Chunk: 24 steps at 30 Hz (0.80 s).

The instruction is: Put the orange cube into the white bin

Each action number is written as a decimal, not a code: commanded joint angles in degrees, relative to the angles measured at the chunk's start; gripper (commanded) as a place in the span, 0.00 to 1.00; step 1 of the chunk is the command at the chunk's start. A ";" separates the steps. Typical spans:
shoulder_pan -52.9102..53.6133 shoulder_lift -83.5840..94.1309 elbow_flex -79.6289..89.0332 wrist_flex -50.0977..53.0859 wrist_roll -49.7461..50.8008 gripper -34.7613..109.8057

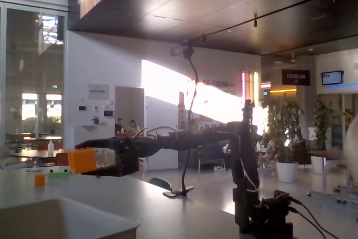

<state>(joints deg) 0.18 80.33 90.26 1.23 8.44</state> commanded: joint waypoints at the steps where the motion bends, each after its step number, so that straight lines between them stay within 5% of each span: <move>1: -1.32 0.44 -2.29 -1.23 0.44 0.38; 24: -2.20 -0.26 -2.29 -0.62 0.44 0.60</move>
<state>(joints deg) -2.02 78.66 90.26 0.88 8.44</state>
